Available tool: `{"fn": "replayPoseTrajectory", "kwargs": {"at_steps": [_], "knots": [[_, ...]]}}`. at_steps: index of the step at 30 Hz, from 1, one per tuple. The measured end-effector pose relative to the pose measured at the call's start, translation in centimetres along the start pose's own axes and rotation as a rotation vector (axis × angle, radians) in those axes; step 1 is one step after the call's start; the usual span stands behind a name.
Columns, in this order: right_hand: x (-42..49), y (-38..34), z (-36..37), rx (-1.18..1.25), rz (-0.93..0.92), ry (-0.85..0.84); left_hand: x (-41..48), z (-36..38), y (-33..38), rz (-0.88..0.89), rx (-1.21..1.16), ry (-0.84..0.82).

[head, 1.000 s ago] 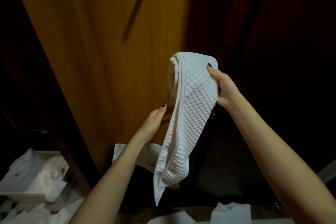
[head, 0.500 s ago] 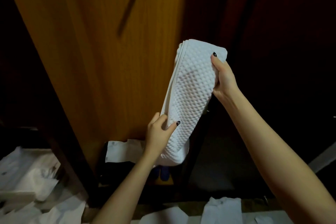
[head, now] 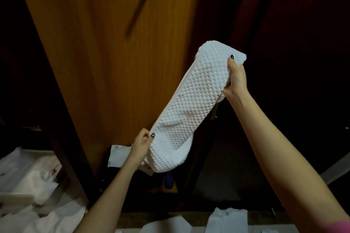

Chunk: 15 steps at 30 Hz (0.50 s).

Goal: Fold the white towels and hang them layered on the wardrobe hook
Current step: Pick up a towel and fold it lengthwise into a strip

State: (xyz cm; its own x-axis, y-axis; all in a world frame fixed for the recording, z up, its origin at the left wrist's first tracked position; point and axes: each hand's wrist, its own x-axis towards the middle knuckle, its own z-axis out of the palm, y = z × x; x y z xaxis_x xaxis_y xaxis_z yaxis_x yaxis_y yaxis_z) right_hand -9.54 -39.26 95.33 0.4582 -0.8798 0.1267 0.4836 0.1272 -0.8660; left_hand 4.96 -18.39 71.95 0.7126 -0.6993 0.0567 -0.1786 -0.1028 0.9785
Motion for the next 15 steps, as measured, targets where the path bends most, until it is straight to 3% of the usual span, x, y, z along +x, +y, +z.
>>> {"fn": "replayPoseTrajectory", "kwargs": {"at_steps": [5, 10, 15], "knots": [[0.0, 1.4, -0.7, 0.034, 0.031, 0.026, 0.1, -2.1, -1.3, 0.048, 0.084, 0.102], [0.1, 1.6, 0.1, 0.065, 0.047, 0.02, -0.9, -1.2, -3.2, 0.053, 0.254, -0.102], [-0.5, 2.6, 1.4, 0.145, 0.153, 0.011, -1.6, 2.1, -5.6, 0.013, 0.196, -0.085]]}}
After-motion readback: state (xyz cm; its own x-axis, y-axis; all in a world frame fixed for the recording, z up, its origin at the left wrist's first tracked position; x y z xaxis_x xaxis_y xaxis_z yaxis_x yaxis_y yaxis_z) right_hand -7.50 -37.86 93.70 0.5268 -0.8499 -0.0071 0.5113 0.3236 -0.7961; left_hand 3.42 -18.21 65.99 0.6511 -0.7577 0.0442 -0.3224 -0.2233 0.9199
